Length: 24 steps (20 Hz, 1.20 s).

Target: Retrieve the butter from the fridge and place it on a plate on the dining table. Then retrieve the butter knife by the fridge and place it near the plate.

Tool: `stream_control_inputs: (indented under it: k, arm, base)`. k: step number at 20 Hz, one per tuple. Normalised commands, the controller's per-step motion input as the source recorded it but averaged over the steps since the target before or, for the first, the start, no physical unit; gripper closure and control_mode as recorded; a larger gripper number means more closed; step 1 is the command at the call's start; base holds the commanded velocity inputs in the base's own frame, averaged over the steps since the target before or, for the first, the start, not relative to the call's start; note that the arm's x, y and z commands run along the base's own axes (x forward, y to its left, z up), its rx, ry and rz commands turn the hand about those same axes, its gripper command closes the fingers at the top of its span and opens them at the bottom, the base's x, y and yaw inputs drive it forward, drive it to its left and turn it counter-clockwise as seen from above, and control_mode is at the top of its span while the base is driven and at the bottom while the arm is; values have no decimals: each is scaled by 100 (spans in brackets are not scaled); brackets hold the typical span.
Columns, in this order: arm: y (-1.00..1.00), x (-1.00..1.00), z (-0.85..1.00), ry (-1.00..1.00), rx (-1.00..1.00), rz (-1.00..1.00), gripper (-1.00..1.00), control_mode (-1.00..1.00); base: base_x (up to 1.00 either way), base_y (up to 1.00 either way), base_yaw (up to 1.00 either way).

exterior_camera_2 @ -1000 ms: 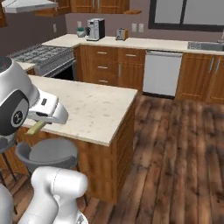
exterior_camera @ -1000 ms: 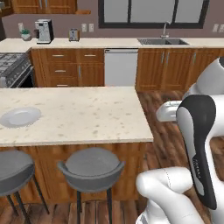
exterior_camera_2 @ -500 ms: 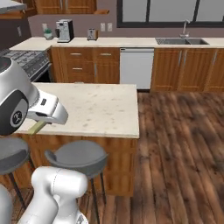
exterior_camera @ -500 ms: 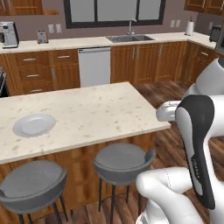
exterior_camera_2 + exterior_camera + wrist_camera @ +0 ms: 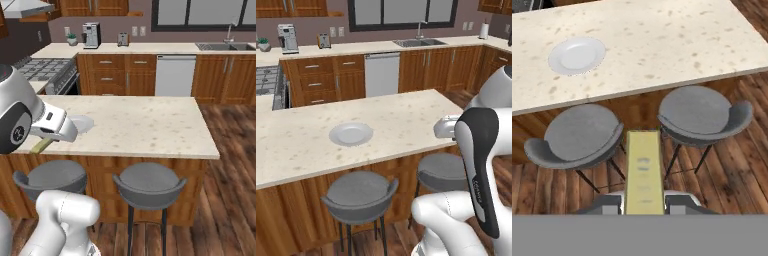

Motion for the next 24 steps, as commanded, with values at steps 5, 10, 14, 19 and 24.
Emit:
stream_control_inputs:
  k: [5, 10, 14, 19, 24]
  arm:
    - [0, 0, 0, 0, 0, 0, 100, 100]
    - [0, 0, 0, 0, 0, 0, 100, 100]
    - [0, 0, 0, 0, 0, 0, 100, 100]
    - [0, 0, 0, 0, 0, 0, 100, 100]
    - [0, 10, 0, 0, 0, 0, 100, -100]
  base:
    - [45, 81, 19]
    - [51, 13, 21]
    - [12, 0, 2]
    - [10, 5, 0]
    - [5, 1, 0]
